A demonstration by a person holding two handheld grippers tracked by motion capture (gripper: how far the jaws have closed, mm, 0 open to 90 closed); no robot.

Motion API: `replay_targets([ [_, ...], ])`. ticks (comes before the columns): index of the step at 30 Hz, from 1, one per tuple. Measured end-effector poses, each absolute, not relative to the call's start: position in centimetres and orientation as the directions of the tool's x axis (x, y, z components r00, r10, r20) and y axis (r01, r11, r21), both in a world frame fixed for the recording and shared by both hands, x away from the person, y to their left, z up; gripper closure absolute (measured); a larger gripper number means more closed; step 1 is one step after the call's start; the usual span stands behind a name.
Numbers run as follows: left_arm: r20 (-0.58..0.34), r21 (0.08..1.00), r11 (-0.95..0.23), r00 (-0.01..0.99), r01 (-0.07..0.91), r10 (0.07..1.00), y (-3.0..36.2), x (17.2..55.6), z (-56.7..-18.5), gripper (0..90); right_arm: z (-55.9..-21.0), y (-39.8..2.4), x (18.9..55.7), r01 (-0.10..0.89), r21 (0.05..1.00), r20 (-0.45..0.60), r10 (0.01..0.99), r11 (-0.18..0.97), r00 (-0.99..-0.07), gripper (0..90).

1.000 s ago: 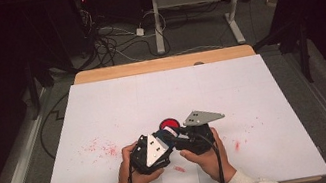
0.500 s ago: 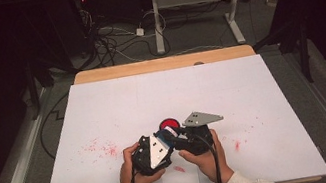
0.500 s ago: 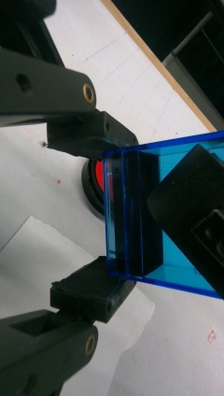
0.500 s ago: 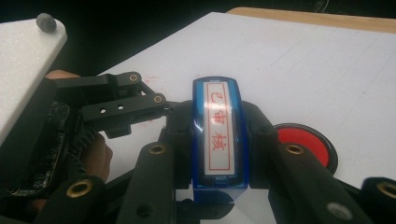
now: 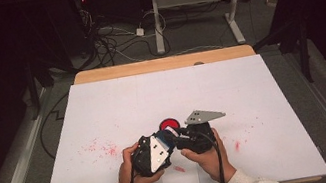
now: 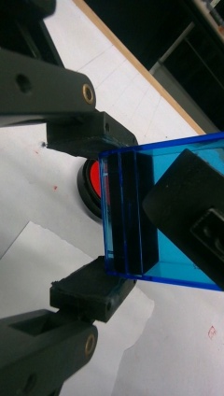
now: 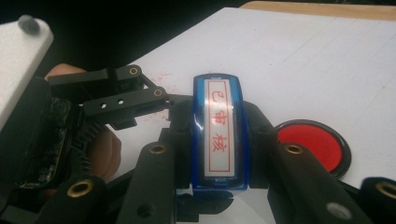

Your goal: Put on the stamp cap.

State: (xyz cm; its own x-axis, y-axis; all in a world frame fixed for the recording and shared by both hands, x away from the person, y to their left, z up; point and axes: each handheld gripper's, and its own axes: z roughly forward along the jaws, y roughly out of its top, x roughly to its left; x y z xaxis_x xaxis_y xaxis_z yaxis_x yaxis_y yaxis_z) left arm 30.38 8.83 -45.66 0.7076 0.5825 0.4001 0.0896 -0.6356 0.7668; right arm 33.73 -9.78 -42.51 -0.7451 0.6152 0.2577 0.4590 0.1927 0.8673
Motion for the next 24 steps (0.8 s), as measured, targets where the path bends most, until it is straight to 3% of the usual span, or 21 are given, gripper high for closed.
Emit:
replay_targets([
  [9,0.432,0.748,-0.661,0.712,0.060,0.554,8.73,30.25,-45.85,38.3,-42.86,-9.91,34.11,0.489,0.849,0.292,0.593,0.201,-0.751,70.0],
  [24,0.354,0.795,-0.602,0.748,0.076,0.562,8.99,30.67,-46.06,37.5,-42.24,-9.84,33.61,0.453,0.856,0.221,0.617,0.248,-0.755,69.6],
])
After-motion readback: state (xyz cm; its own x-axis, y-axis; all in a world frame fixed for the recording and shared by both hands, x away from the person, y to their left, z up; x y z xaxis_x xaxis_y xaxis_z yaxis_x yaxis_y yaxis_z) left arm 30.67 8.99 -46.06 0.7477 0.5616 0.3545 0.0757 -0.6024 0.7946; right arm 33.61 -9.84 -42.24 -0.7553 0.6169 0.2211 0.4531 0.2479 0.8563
